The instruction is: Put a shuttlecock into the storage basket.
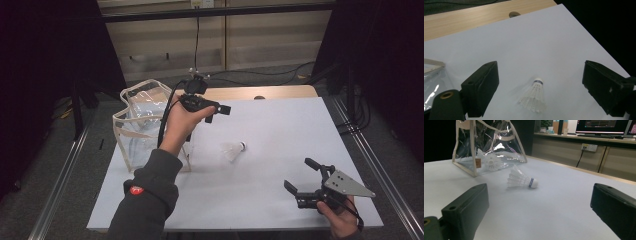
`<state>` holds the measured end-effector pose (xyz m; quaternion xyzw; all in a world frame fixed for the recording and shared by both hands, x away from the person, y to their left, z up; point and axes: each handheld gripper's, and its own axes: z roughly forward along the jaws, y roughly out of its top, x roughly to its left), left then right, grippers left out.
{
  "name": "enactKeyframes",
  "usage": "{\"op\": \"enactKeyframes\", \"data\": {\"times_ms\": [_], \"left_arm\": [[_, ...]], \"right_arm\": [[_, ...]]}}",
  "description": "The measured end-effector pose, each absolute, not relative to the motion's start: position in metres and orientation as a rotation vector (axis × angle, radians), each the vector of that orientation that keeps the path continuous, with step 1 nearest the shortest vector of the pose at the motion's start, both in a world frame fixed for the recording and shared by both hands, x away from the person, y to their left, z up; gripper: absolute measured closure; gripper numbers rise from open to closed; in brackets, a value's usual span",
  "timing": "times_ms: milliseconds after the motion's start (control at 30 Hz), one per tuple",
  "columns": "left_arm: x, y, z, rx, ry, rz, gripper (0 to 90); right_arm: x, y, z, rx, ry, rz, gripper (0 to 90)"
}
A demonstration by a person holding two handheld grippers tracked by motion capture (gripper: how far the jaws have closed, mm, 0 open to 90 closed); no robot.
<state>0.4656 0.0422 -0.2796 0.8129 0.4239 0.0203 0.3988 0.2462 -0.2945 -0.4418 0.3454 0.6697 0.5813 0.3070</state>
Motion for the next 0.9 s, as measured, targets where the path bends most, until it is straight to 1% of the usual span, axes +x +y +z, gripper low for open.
{"op": "enactKeyframes", "data": {"times_ms": [900], "left_arm": [[0.466, 0.025, -0.309, 2.084, 1.067, 0.019, 13.2]], "right_arm": [[0.246, -0.296, -0.442, 0.909, 1.780, 1.528, 1.6]]}}
